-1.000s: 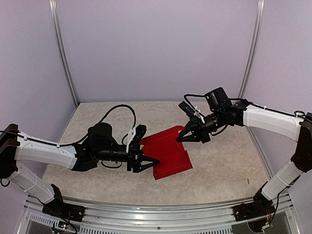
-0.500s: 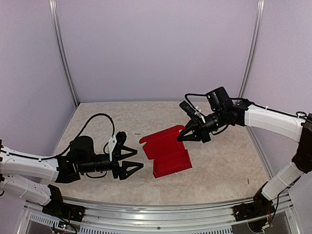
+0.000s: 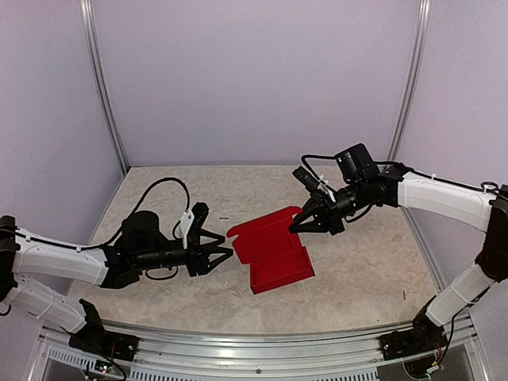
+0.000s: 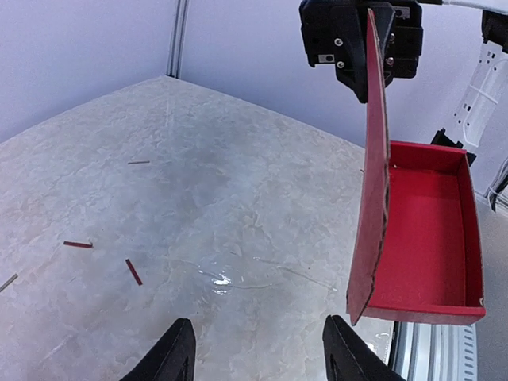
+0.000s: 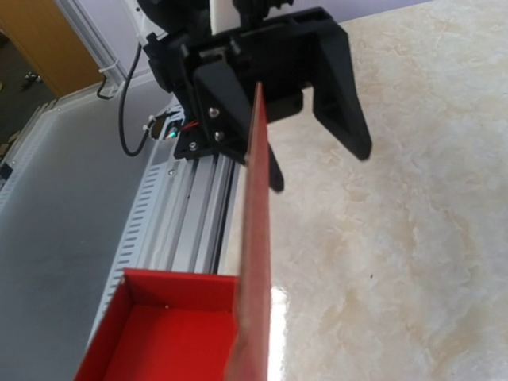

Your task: Fold the paper box

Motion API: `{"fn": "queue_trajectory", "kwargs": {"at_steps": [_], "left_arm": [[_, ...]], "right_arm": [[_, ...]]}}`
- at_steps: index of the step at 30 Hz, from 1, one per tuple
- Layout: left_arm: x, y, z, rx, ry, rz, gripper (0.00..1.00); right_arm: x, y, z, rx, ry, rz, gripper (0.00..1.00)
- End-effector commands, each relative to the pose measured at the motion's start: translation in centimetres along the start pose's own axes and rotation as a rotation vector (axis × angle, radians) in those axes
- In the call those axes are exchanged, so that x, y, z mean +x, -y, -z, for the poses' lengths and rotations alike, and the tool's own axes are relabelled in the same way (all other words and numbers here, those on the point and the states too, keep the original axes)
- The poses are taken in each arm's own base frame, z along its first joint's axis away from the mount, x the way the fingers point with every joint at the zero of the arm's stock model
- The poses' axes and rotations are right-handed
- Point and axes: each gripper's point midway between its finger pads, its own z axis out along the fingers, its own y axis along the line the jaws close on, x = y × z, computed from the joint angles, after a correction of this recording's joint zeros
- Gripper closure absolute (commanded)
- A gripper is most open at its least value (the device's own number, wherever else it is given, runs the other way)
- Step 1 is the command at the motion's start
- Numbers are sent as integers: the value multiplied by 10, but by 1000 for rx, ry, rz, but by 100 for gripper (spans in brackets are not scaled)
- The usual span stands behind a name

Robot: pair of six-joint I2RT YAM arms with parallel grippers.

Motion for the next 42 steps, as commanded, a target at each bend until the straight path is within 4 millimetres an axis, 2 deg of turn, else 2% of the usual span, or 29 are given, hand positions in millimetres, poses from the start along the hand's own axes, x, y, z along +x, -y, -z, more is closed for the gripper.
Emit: {"fn": "queue_trajectory", "kwargs": {"at_steps": [1, 16, 23, 31, 42], "left_arm": [[-19, 18, -11, 109, 52, -41, 46], [-27, 48, -17, 263, 68, -76, 45], [-25, 54, -18, 296, 54, -75, 41], [-35, 61, -11, 326, 77, -75, 41], [-32, 61, -26, 349, 66, -63, 43]], "right_arm": [[0, 1, 3, 4, 6, -5, 100], [5, 13, 0, 52, -11, -14, 100], [6, 15, 1, 70, -18, -13, 100], [6, 17, 0, 68, -19, -17, 100], [5, 14, 0, 54, -13, -24, 100]]}}
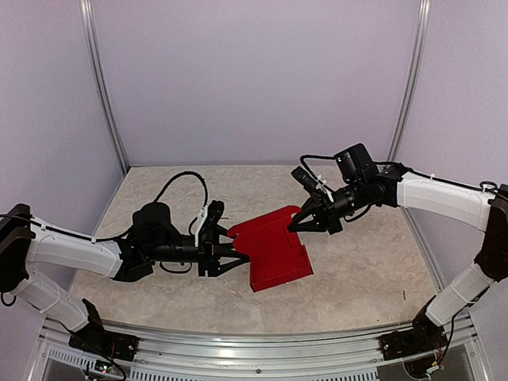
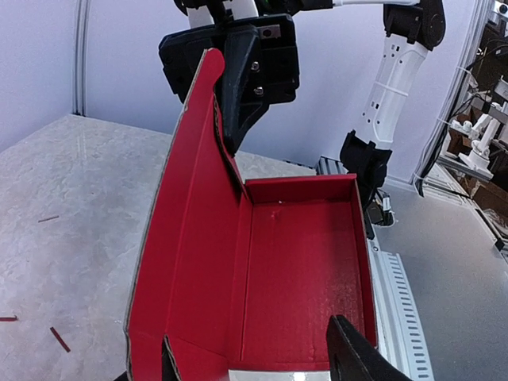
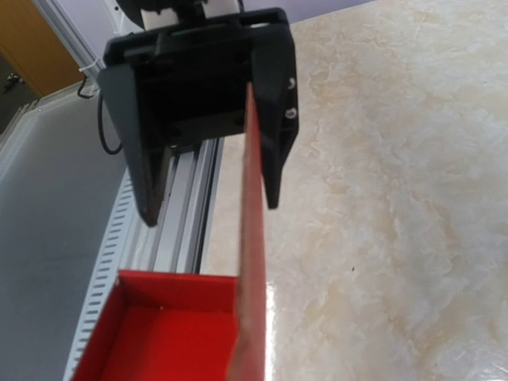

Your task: Fold the paper box

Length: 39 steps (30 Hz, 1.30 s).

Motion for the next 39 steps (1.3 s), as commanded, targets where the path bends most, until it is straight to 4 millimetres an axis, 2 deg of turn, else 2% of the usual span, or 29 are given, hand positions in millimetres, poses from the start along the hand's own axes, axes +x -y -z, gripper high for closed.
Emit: {"fn": "queue_trajectory", "kwargs": {"at_steps": [1, 6, 8, 11, 13, 24, 26, 30, 34, 39], "left_arm": [[-8, 2, -7, 16, 18, -7, 43], [-8, -37, 0, -206, -12, 99, 45], [-10, -43, 6, -248, -1, 124, 51], [-9, -47, 8, -264, 0, 159, 66], [-7, -50, 7, -273, -11, 174, 72], [20, -65, -4, -316, -82, 250, 86], [21, -67, -4, -321, -83, 255, 88], [17, -72, -5, -347, -73, 247, 98], [14, -75, -8, -367, -95, 196, 100], [19, -76, -15, -365, -157, 133, 100]], "right_arm": [[3, 5, 1, 16, -2, -11, 100], [-1, 6, 3, 39, 4, 3, 100], [-2, 8, 5, 63, 5, 10, 100], [-3, 11, 5, 85, 6, 12, 100], [-4, 12, 6, 92, 11, 16, 100], [-10, 10, 14, 151, 30, 48, 100], [-9, 11, 16, 166, 30, 54, 100], [-2, 12, 15, 194, 8, 77, 100], [8, 15, 13, 213, -80, 76, 86], [-1, 24, 26, 291, -183, 137, 68]]}}
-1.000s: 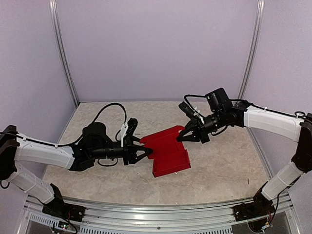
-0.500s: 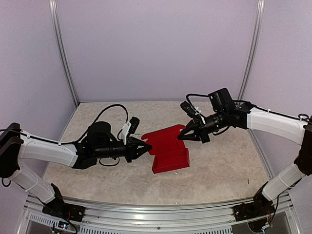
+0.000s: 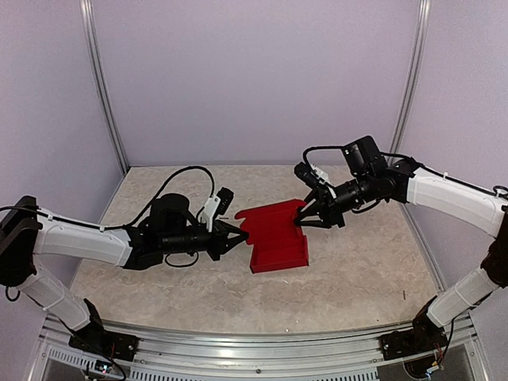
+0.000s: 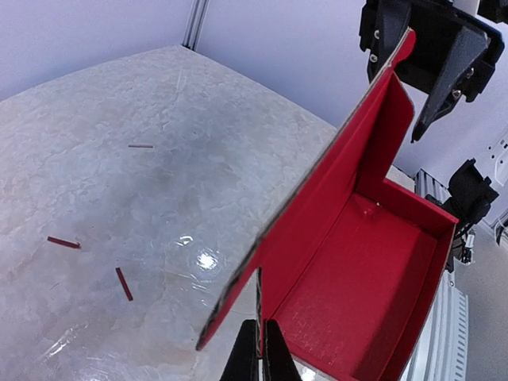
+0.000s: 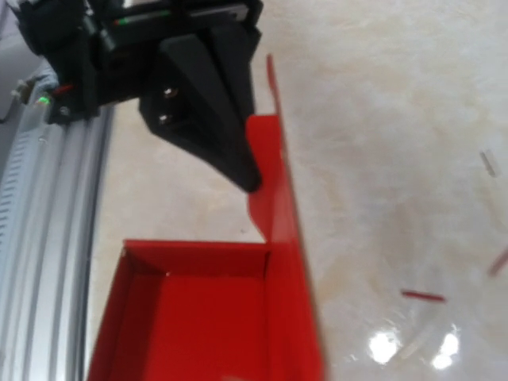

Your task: Fold the paper box

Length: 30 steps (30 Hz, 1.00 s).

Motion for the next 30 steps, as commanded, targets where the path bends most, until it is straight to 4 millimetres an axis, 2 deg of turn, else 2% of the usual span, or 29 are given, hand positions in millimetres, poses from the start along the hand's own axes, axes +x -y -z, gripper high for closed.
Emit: {"fn": "queue_trajectory", "kwargs": {"at_steps": [1, 5, 13, 17, 19, 25, 29, 30], "left_arm": [[5, -3, -9, -37, -62, -93, 100], [17, -1, -15, -72, -140, -188, 100], [24, 9, -20, -99, -186, -292, 100], [24, 11, -18, -105, -184, -317, 100], [24, 9, -17, -118, -188, -322, 100], [23, 7, -16, -133, -185, -324, 100], [17, 13, -13, -108, -139, -308, 100], [16, 15, -11, -100, -133, -305, 96]], "right_arm": [[-3, 7, 11, 74, -113, 86, 66], [-1, 10, 11, 112, -197, 151, 57], [23, -1, -27, 64, -350, 182, 57], [32, 1, -38, 57, -386, 174, 59], [33, 1, -40, 54, -391, 172, 67], [32, 3, -46, 54, -394, 158, 98], [30, 3, -50, 51, -388, 142, 100], [29, 3, -50, 49, -387, 142, 100]]}}
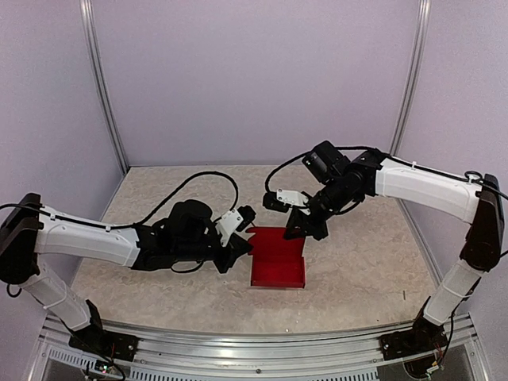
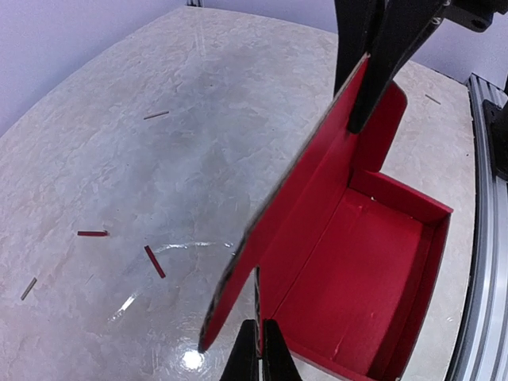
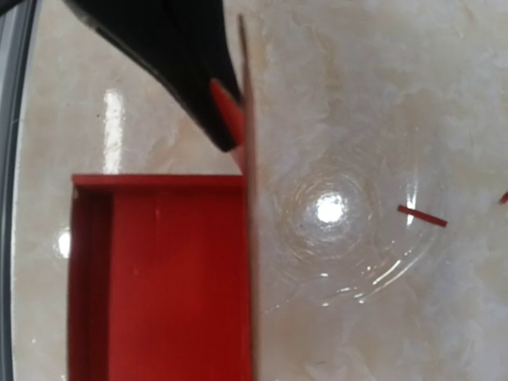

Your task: Fold the paper box

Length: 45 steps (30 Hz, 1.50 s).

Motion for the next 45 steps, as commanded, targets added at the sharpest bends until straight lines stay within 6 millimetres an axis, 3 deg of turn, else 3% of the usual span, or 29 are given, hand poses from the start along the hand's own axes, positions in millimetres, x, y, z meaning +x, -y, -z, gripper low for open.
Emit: {"fn": "queue_trajectory", "kwargs": {"at_steps": [1, 3, 5, 8, 11, 15, 20, 26, 31, 38, 45], "left_arm": [[-16, 6, 15, 23, 80, 0, 90], [-13, 8, 26, 31, 94, -5, 73], [-10, 9, 43, 31, 127, -8, 65], [-7, -1, 70, 22, 184, 30, 59], [-1, -16, 84, 4, 218, 93, 60], [1, -21, 75, 18, 199, 99, 59], [-11, -6, 59, 123, 217, 56, 56], [-22, 6, 46, 205, 221, 32, 63], [-22, 14, 40, 246, 206, 8, 70], [-16, 37, 33, 341, 161, -23, 70], [-10, 45, 34, 359, 132, -34, 66]], "right_arm": [[-7, 1, -3, -8, 1, -12, 100], [-6, 0, -2, -5, -3, -4, 100], [-6, -2, 0, -14, 2, 11, 100], [-7, -10, 3, -41, 19, 36, 100], [-10, -21, 6, -84, 45, 62, 100], [-17, -35, 11, -146, 101, 91, 100], [-20, -39, 12, -170, 127, 93, 100], [-17, -41, 10, -170, 133, 85, 100], [-15, -41, 9, -161, 137, 80, 100], [-16, -35, 8, -136, 135, 65, 100], [-15, -25, 7, -121, 131, 41, 100]]}}
